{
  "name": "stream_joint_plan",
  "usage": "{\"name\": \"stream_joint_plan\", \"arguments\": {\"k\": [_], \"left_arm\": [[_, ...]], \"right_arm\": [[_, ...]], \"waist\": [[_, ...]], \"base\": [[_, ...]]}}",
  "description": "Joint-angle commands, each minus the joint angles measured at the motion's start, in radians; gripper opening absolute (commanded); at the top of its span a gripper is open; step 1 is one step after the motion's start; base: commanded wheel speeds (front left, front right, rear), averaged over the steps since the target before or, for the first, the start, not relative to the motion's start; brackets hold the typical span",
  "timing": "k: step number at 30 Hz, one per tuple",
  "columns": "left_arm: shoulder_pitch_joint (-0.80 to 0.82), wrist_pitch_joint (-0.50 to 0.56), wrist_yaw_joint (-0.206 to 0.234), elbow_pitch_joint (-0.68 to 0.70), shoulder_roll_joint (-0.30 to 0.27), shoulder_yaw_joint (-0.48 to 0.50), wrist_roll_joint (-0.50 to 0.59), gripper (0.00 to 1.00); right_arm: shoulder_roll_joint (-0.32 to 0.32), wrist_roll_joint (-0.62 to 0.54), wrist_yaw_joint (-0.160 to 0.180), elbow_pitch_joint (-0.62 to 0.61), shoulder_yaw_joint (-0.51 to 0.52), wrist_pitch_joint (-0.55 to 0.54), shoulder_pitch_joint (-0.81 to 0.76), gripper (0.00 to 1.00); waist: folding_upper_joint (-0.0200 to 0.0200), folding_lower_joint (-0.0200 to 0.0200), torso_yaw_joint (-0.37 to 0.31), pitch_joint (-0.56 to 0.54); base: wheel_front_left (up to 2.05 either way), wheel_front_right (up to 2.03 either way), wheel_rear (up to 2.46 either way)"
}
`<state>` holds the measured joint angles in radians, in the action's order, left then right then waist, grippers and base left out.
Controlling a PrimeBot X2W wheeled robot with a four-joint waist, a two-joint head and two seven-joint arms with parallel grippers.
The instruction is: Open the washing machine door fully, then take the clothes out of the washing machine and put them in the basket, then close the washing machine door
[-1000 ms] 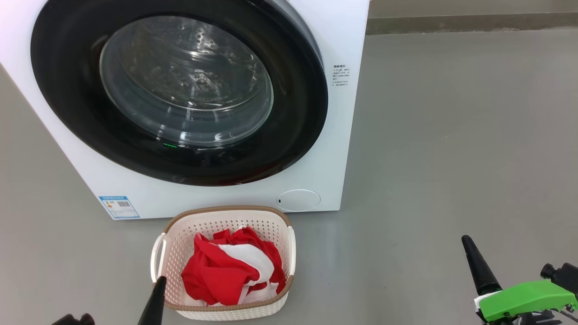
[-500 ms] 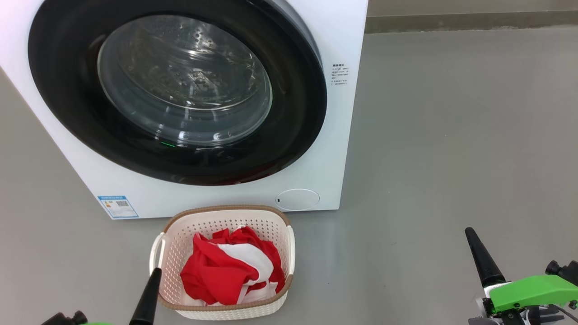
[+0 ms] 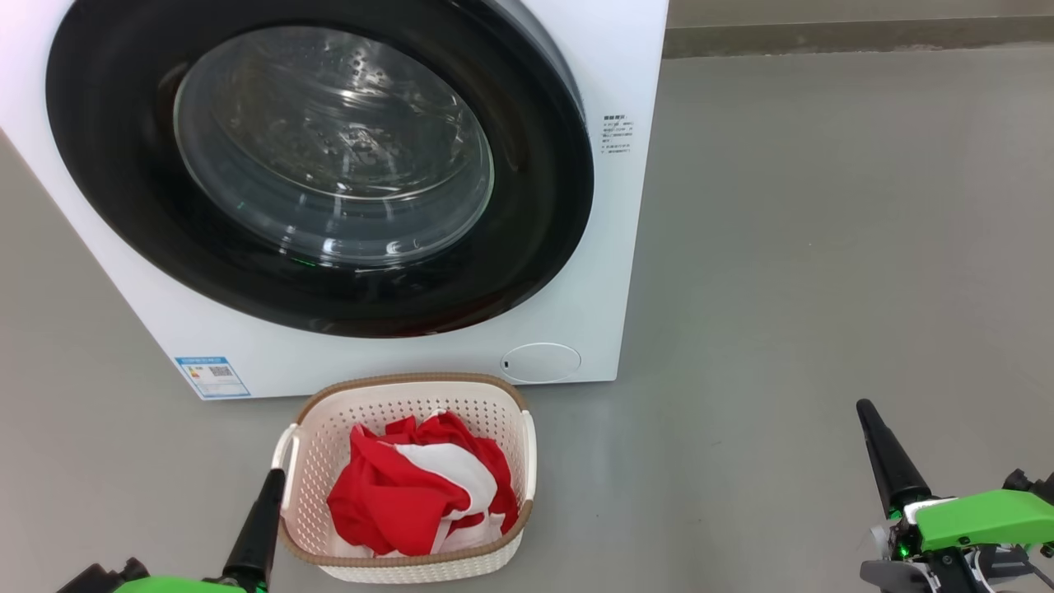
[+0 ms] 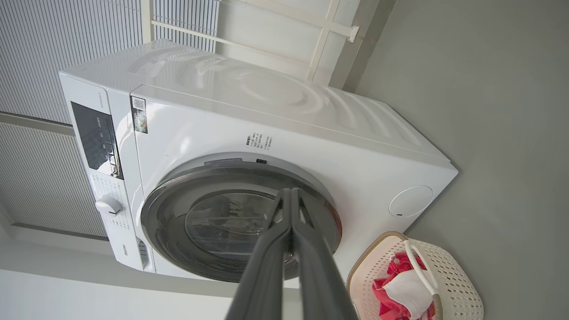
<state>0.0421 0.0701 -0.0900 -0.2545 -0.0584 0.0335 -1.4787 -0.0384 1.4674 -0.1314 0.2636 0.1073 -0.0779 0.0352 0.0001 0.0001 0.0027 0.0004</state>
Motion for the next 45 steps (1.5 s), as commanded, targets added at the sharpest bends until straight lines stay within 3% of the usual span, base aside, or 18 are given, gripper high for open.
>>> {"name": "stream_joint_plan", "arguments": {"k": [1,12,45], "left_arm": [[0.046,0.007,-0.017,0.019,-0.008,0.038,-0.027,0.00],[0.065,0.034,-0.040,0.010,0.000,0.069,-0.137,0.00],[0.065,0.038,-0.041,0.009,0.003,0.074,-0.135,0.00]], "right_arm": [[-0.018,0.029,0.001,-0.023,-0.014,-0.007,0.052,0.00],[-0.020,0.148,0.001,-0.019,-0.004,-0.026,0.071,0.00],[-0.017,0.146,0.001,-0.019,0.000,-0.030,0.072,0.00]], "waist": [[-0.0001,0.0000,0.000,0.000],[-0.0001,0.0000,-0.003,0.003],[-0.0001,0.0000,-0.003,0.003]], "base": [[0.00,0.00,0.00],[0.00,0.00,0.00],[0.00,0.00,0.00]]}}
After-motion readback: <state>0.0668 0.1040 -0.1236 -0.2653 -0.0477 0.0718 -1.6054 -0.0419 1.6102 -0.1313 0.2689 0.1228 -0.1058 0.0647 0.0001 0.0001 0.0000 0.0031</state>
